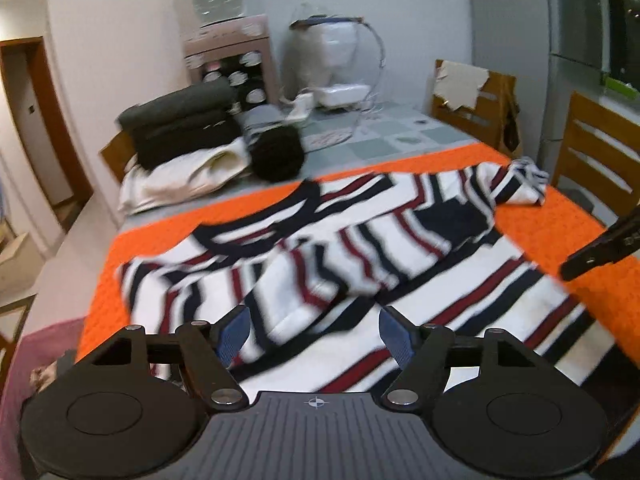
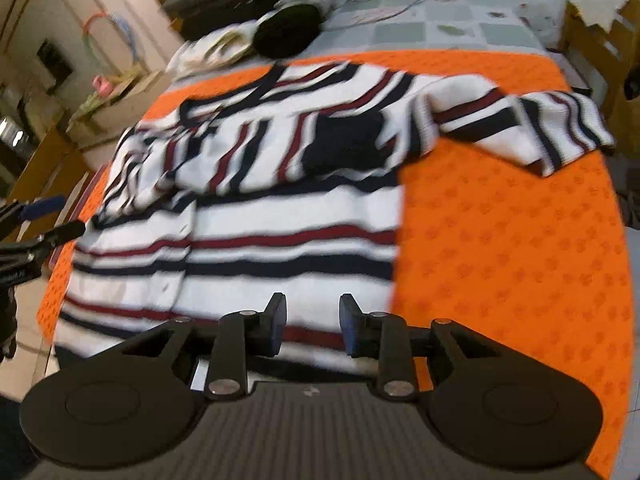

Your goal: Fold clothes

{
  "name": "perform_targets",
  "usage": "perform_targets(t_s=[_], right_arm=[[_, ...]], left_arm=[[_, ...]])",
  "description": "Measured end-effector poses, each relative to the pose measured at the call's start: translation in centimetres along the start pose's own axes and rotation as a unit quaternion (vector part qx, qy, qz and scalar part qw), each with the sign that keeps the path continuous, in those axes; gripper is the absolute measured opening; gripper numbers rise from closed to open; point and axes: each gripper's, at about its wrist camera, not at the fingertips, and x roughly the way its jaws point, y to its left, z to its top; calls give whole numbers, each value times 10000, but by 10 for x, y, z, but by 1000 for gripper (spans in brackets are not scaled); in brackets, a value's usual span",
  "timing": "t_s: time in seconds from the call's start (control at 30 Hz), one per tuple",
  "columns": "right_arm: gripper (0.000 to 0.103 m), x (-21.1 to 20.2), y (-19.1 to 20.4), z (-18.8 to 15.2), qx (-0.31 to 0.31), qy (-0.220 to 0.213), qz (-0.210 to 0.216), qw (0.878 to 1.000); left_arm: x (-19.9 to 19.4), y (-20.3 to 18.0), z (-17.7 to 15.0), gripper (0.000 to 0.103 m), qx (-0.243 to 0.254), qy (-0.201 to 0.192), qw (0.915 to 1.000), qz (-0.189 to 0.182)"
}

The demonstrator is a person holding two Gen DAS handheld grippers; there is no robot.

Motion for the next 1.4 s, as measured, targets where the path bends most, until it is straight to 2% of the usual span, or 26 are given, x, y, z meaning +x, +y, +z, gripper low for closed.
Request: perform_targets(t_s=[0.13,0.3,0.53,0.57,0.6,0.63,0.77,0.97,1.1,1.13,1.17,1.23,1.3,1.4], right_arm=[[40,10,-21,20,252,-295,-151,9991],[44,34,-32,49,527,-632,-151,9965],[43,82,-21,91,-113,-636,-304,9974],[39,88,-21,94,-227,-530,-359,9977],[21,94,-21,97,-320,-432,-430,9976],[8,97,-21,99,-370,-392,-424,9976],[7,74,-5,107,-356,-586,91,9976],[7,25,56,118,-522,-851,1346,9859],[7,15,100,125,-740,-738,2041,9733],[7,14,109,127,-785,-702,2187,9701],[7,13,118,128,-838,-672,2319,9668],[7,13,134,131,-988,-618,2501,9612],[7,15,146,134,-1099,-565,2632,9568],[9,15,158,140,-1127,-523,2782,9525]], left_arm=[[17,-21,14,73,-103,-12,9999,-137],[32,-45,20,74,57,20,9997,-215],[40,-54,15,74,231,85,9995,-201],[41,-55,15,74,278,66,9995,-160],[41,-55,14,74,325,44,9994,-117],[41,-55,14,74,396,-4,9992,-41],[41,-51,19,74,421,-153,9990,-26],[40,-53,34,74,452,-616,9969,-192],[34,-51,43,74,412,-1069,9932,201],[32,-49,45,69,383,-1169,9919,325],[30,-43,44,49,342,-1216,9910,439],[26,-31,43,15,258,-1307,9889,664],[19,-15,40,12,79,-1340,9885,696],[8,3,35,11,-101,-1357,9842,1131]])
